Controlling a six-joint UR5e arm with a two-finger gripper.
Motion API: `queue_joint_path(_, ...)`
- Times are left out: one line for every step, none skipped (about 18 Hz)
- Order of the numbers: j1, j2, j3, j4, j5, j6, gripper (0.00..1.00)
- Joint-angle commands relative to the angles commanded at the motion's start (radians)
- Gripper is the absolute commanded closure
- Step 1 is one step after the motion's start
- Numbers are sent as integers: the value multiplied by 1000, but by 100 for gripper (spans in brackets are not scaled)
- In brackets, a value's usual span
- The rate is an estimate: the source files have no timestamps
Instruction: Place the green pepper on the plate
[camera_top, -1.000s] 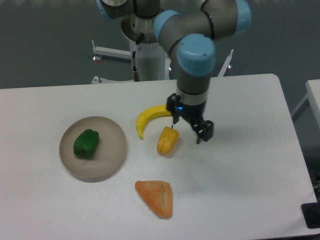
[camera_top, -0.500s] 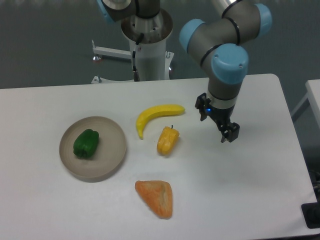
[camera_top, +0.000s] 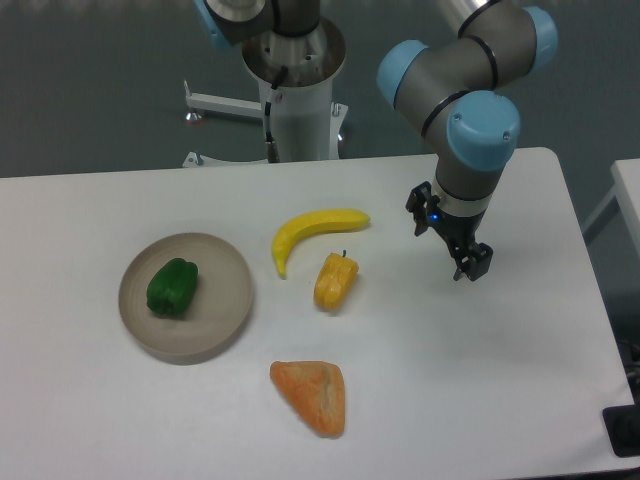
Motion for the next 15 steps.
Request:
queue_joint_path(0,0,0,-1,0,9,0)
queue_joint_path(0,-2,-2,-2,0,23,0)
queue_joint_path(0,-2,-3,0,2,26,0)
queue_joint_path(0,-2,-2,2,2,26,0)
queue_joint_path(2,-2,0,0,2,28,0)
queue_joint_path(6,-2,0,0,2,29,0)
queue_joint_path(6,-2,-2,2,2,29,0)
queue_joint_path(6,-2,-2,2,2,29,0)
queue_joint_path(6,-2,-2,2,2,29,0)
queue_joint_path(6,-2,-2,3,2,29,0)
queue_joint_path(6,-2,0,3,2,29,0)
queue_joint_path(8,-2,0,5,2,31,0)
queue_joint_path(8,-2,0,3,2,34,0)
queue_joint_path(8,-2,0,5,2,34,0)
queue_joint_path(8,-3,0,6,2,34,0)
